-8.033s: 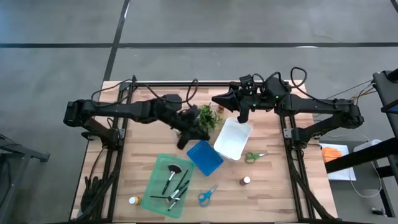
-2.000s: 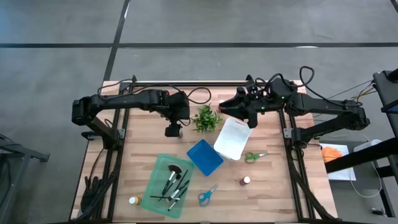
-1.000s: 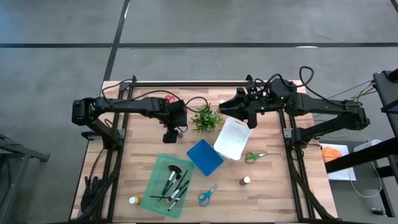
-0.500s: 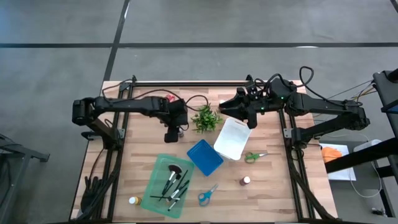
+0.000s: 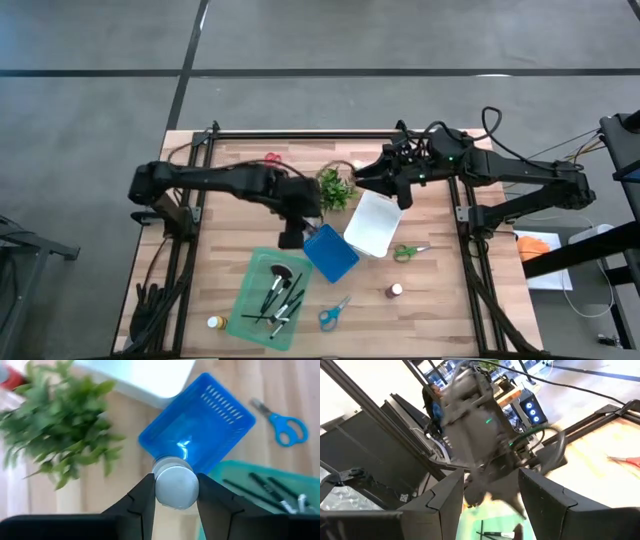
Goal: Pick & Place Paint Supplies
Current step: Put the gray paint bottle into the blue bin
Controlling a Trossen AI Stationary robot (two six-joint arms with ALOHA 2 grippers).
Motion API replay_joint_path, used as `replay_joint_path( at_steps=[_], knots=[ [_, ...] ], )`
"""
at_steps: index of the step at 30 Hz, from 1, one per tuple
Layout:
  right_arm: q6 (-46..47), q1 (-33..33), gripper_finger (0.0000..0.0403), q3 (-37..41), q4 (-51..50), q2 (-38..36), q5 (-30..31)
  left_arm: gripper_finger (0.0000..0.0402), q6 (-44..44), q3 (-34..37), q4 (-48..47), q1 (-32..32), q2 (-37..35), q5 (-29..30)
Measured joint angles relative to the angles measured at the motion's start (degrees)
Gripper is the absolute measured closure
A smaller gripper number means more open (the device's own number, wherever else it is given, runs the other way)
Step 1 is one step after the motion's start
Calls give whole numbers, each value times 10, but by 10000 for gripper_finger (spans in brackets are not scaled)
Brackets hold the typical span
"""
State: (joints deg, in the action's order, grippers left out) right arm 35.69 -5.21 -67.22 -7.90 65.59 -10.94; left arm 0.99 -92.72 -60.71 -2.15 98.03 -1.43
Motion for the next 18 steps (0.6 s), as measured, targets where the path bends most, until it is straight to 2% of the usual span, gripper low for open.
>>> replay_joint_path(
  at_steps=[9, 18],
  knots=[
    [-19, 0, 217, 1, -80, -41, 2, 283, -65, -108, -9, -25, 121, 7],
    [-34, 1, 217, 13, -162, -131, 1, 283, -118, -83, 38, -25, 148, 11]
  ],
)
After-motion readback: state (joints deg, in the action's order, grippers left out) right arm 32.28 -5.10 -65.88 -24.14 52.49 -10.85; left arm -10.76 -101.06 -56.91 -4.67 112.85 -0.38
